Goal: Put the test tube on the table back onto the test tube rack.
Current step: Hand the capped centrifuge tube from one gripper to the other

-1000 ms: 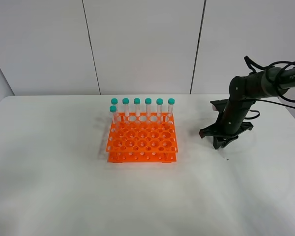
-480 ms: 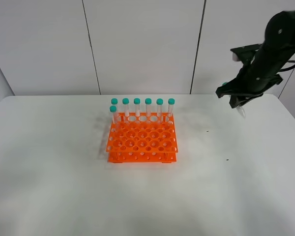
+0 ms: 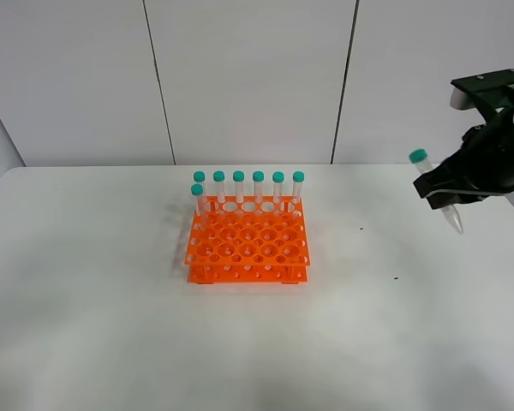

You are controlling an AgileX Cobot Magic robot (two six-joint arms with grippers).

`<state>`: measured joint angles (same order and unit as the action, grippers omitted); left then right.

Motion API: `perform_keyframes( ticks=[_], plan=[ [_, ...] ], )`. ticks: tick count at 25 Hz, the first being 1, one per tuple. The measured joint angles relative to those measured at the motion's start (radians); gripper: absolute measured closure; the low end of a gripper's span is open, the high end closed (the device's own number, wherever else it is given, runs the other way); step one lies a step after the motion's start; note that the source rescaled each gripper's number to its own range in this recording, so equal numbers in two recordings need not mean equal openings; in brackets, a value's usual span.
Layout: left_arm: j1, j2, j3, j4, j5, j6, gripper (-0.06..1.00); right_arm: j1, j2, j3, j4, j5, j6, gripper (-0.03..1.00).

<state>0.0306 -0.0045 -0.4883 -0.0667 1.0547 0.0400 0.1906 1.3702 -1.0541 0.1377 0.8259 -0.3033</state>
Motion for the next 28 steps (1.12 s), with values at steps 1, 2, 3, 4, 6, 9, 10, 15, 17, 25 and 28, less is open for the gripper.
perform_keyframes(
  ticks=[1, 2, 3, 4, 6, 9, 10, 15, 17, 25, 28],
  plan=[
    [0.000, 0.000, 0.000, 0.000, 0.000, 0.000, 0.07, 0.030, 0.002, 0.000, 0.044, -0.046, -0.036, 0.93],
    [0.000, 0.000, 0.000, 0.000, 0.000, 0.000, 0.07, 0.066, 0.006, 0.000, 0.089, -0.089, -0.081, 0.93],
    [0.000, 0.000, 0.000, 0.000, 0.000, 0.000, 0.07, 0.100, 0.013, 0.000, 0.122, -0.125, -0.126, 0.93],
    [0.000, 0.000, 0.000, 0.000, 0.000, 0.000, 0.07, 0.141, 0.020, 0.000, 0.160, -0.148, -0.170, 0.93],
    [0.000, 0.000, 0.000, 0.000, 0.000, 0.000, 0.07, 0.217, 0.052, 0.000, 0.245, -0.184, -0.249, 0.93],
    [0.000, 0.000, 0.000, 0.000, 0.000, 0.000, 0.07, 0.288, 0.109, 0.000, 0.406, -0.198, -0.437, 0.93],
    [0.000, 0.000, 0.000, 0.000, 0.000, 0.000, 0.07, 0.300, 0.131, 0.000, 0.466, -0.186, -0.517, 0.93],
    [0.000, 0.000, 0.000, 0.000, 0.000, 0.000, 0.07, 0.308, 0.226, 0.000, 0.736, -0.097, -0.779, 0.93],
    [0.000, 0.000, 0.000, 0.000, 0.000, 0.000, 0.07, 0.308, 0.242, 0.000, 0.775, -0.092, -0.820, 0.93],
    [0.000, 0.000, 0.000, 0.000, 0.000, 0.000, 0.07, 0.308, 0.244, 0.000, 0.793, -0.094, -0.842, 0.93],
    [0.000, 0.003, -0.026, 0.000, -0.028, -0.017, 0.07, 0.308, 0.244, 0.000, 0.789, -0.095, -0.842, 0.93]
  ],
)
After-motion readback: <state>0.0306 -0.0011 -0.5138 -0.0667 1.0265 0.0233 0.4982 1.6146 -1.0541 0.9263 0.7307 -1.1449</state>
